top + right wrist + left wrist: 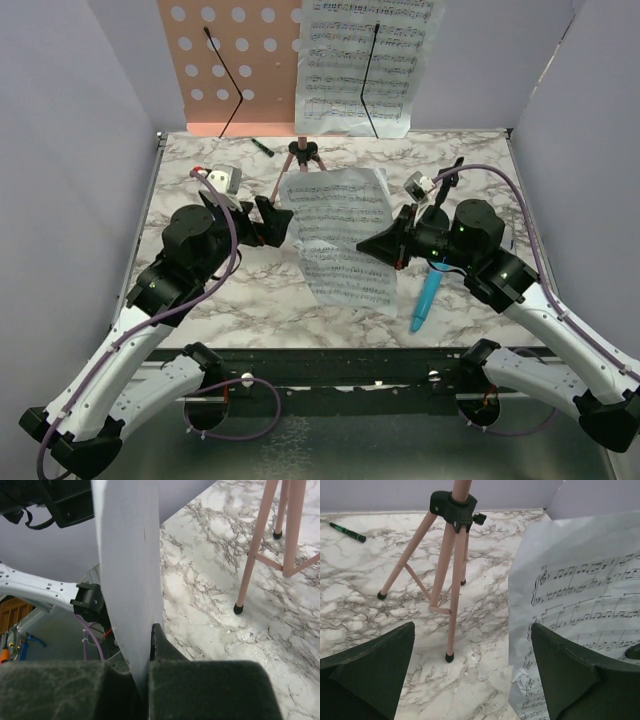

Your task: Set up the instrument practice props

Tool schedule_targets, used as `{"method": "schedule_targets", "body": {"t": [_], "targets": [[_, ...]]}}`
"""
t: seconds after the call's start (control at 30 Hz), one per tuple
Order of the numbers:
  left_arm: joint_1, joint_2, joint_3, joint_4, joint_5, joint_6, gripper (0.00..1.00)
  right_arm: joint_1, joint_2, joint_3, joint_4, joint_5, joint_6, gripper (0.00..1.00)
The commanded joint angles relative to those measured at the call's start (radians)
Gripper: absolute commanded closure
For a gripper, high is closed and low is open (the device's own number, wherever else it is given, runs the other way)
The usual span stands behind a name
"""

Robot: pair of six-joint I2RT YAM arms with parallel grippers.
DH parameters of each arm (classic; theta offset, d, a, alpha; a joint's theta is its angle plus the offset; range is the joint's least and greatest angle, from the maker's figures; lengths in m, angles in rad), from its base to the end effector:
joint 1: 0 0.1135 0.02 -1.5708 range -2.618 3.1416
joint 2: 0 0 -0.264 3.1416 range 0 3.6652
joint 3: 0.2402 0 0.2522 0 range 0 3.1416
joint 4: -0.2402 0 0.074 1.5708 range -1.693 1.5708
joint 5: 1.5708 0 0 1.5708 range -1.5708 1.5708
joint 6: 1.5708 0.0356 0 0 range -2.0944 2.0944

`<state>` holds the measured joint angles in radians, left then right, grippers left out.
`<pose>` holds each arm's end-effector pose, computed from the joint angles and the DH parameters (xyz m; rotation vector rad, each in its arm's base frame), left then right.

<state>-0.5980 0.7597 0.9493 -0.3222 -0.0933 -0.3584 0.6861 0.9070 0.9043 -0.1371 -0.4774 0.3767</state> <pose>0.1393 -0.0909 0.3859 0.1375 1.7381 -0.6297 0.1498 0.1438 0.3661 -0.6556 1.7255 1.1742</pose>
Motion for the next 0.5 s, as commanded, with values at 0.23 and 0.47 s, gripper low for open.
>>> {"method": "schedule_targets", "body": {"t": [0.23,0.47], "targets": [[-0.003,0.177,0.436,-0.407,-0.026,0.147,0.02,0.004,0.006,0.193,-0.081,-0.108,-0.076,0.99],[-0.002,0.259,0.693,-0.517,-0.130,0.151,0.04,0.004,0.044,0.354,-0.122,-0.018,-0.098,0.99]]}}
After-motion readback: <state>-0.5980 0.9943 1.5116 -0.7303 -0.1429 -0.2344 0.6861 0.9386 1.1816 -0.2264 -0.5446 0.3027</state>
